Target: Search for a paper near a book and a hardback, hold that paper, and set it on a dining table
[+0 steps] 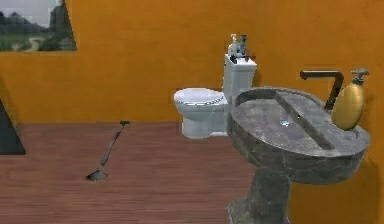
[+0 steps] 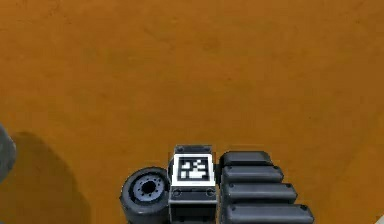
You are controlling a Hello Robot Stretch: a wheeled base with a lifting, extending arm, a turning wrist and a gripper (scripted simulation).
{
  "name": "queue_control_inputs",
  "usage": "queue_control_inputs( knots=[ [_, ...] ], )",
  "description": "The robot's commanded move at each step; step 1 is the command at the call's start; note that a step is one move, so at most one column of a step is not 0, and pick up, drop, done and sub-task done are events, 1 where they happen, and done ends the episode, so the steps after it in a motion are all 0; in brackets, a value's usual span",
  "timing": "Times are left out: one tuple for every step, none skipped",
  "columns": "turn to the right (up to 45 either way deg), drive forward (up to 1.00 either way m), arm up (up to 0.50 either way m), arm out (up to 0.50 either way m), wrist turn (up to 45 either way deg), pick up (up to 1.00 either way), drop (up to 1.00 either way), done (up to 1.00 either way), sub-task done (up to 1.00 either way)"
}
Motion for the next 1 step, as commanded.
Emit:
queue_control_inputs(
  knots=[
    [-45.0,0.00,0.00,0.00,0.0,0.00,0.00,0.00,0.00]
  ],
)
